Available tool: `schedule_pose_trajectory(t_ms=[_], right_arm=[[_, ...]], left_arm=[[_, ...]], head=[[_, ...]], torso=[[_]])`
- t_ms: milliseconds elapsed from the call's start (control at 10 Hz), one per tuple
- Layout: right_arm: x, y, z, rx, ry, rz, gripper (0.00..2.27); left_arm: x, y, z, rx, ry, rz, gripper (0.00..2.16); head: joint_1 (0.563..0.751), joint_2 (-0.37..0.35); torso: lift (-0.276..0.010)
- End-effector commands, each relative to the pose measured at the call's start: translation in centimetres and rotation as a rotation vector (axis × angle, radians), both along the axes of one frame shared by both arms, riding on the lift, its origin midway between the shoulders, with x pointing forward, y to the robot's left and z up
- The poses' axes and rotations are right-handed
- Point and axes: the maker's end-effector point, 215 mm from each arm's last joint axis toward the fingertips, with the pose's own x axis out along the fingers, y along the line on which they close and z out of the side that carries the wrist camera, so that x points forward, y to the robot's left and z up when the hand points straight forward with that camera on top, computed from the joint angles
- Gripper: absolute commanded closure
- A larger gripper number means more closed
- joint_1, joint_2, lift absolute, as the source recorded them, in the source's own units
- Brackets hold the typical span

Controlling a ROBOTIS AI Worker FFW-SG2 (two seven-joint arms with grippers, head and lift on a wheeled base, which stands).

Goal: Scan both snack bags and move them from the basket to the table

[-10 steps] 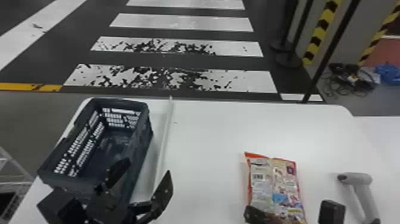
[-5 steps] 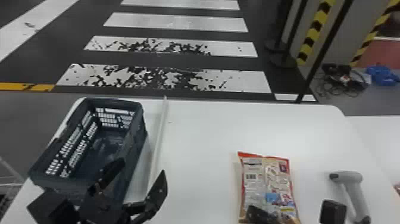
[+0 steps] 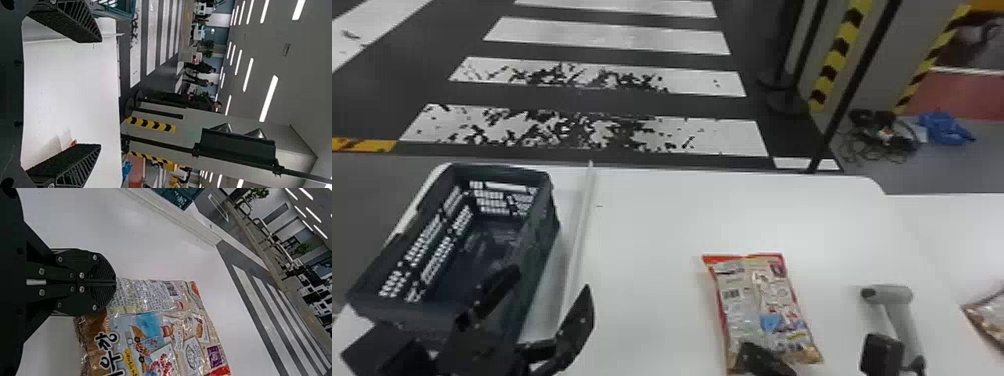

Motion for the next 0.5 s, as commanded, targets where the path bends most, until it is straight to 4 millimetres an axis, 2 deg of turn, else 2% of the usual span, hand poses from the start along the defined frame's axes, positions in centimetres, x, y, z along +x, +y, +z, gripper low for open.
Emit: schedule_pose_trajectory(t_ms=[0, 400], right_arm=[[0.04, 0.35, 0.36, 0.009, -0.006, 0.004, 2.26], [0.37, 1.32, 0.55, 0.016, -0.009, 0.017, 2.26]], left_arm=[[0.01, -0.03, 0.15, -0.001, -0.004, -0.001, 0.03], [-0.18, -0.07, 0.31, -0.004, -0.005, 0.000, 0.03]], head=[[0.695, -0.100], [0.695, -0.084]], torso=[[-0.098], [-0.098]])
